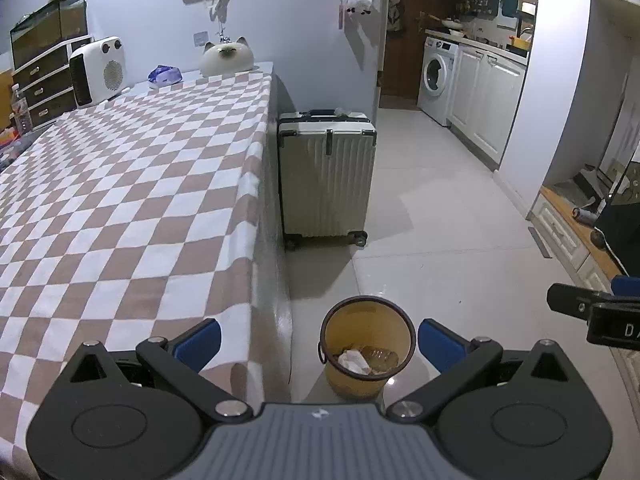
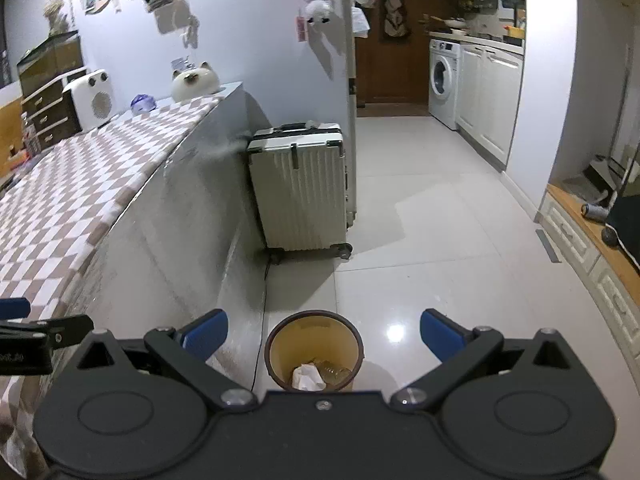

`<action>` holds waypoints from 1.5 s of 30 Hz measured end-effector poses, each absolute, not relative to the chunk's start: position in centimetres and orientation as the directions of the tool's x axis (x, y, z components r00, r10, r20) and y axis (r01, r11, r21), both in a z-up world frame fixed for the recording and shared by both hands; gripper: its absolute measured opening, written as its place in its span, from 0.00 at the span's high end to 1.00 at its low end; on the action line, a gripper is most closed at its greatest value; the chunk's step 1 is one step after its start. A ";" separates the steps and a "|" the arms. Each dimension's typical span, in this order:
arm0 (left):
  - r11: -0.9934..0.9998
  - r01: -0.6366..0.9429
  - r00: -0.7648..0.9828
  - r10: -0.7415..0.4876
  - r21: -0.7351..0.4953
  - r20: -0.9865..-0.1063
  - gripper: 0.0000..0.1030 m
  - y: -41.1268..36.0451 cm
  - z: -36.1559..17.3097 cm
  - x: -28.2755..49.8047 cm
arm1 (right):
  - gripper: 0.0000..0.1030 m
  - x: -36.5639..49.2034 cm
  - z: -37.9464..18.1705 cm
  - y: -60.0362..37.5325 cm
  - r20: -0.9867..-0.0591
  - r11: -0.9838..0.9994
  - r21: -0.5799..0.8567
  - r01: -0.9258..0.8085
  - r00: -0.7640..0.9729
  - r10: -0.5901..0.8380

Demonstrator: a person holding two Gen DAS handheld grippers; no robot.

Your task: Collect trash

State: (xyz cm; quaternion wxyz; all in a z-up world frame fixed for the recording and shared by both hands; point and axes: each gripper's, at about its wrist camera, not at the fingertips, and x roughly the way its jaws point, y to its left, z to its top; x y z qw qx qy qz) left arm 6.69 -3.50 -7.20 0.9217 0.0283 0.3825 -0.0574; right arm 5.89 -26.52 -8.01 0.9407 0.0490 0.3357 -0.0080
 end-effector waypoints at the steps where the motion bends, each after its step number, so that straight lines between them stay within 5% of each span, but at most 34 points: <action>1: 0.991 0.130 0.700 -0.089 0.005 -0.709 0.00 -3.3 -7.2 6.5 | 0.00 5.7 -7.9 -26.3 -0.633 0.996 0.081 0.046 0.774 0.016; 45: 0.997 0.083 0.724 -0.055 0.008 -0.687 0.00 0.7 -7.0 5.5 | 0.00 4.0 -7.9 -22.9 -0.673 0.997 0.057 0.056 0.739 -0.003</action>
